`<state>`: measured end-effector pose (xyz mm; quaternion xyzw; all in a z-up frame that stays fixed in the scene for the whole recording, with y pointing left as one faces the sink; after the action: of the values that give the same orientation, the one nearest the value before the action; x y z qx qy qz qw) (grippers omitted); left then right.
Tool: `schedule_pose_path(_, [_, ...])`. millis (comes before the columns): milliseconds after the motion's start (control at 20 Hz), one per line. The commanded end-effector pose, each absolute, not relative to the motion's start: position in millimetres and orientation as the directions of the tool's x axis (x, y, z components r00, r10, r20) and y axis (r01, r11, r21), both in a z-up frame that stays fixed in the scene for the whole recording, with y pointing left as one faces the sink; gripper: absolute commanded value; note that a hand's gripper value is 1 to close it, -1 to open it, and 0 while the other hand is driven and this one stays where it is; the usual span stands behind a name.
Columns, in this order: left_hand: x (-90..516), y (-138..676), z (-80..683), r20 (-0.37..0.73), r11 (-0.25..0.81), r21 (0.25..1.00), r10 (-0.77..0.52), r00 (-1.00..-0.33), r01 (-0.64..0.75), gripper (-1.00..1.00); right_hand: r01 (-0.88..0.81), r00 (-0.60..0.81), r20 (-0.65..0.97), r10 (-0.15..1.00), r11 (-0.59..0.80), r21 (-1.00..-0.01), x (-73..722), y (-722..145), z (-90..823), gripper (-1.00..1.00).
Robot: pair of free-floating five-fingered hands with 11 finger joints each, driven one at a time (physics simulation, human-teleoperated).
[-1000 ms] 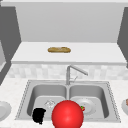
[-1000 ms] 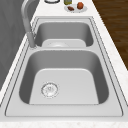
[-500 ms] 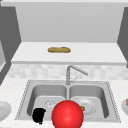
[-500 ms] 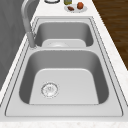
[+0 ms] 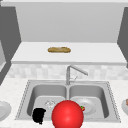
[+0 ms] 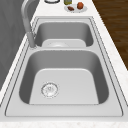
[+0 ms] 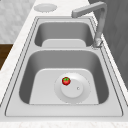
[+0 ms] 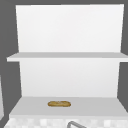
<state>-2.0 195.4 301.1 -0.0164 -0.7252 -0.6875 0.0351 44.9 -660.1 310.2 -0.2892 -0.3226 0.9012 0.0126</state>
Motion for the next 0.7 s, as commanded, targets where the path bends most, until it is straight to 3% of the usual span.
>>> schedule_pose_path(0, [-2,195,301,0.073,0.054,0.996,-0.025,-0.997,0.072,0.00,0.068,-0.853,-0.426,0.301,-0.746,-0.662,43,-651,311,-1.00])
schedule_pose_path(650, [-2,195,301,0.073,0.054,0.996,-0.025,-0.997,0.072,0.00,0.041,-0.854,-0.390,0.344,-0.704,-0.709,42,-617,312,-1.00])
